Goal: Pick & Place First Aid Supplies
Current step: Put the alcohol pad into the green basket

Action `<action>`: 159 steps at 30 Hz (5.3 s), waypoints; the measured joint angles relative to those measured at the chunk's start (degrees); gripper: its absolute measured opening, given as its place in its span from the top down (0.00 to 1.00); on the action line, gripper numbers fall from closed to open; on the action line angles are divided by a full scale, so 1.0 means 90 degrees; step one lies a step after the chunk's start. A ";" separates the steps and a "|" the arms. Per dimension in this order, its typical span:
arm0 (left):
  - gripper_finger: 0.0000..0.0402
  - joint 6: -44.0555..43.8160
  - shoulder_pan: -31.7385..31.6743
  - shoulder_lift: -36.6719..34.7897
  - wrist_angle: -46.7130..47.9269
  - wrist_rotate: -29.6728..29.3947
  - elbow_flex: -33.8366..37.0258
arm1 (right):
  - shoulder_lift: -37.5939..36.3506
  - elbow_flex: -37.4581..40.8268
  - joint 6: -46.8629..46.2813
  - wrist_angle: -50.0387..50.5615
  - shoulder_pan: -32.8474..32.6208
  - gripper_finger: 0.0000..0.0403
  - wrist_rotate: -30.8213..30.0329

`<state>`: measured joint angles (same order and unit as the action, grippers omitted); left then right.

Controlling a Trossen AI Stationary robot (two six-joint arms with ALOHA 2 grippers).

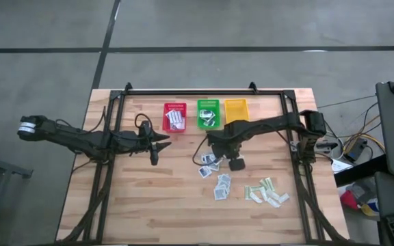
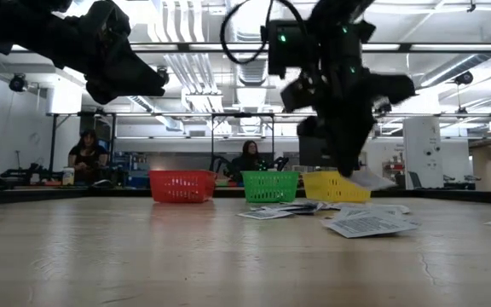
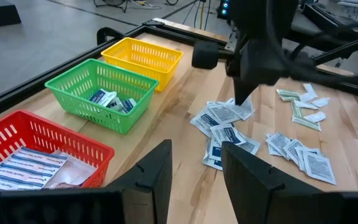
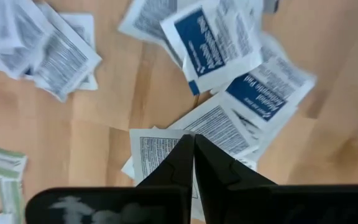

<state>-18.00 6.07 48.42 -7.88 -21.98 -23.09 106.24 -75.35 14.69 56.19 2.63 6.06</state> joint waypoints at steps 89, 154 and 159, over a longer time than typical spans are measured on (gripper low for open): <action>0.67 0.0092 0.0002 -0.0002 -0.0005 -0.0053 0.0000 | 0.0080 -0.0642 -0.0111 -0.3314 0.3041 0.98 0.0640; 0.67 -0.0005 0.0000 -0.0002 0.0044 -0.0044 0.0000 | -0.2826 0.1446 -0.1611 -0.0644 0.0664 0.97 0.1821; 0.67 -0.0004 0.0000 -0.0002 0.0079 -0.0044 0.0000 | -0.3142 0.2157 -0.1993 -0.1870 0.0074 0.98 0.1836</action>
<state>-18.04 6.07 48.40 -7.17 -22.37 -23.09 77.95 -55.93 -3.25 39.36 3.30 22.59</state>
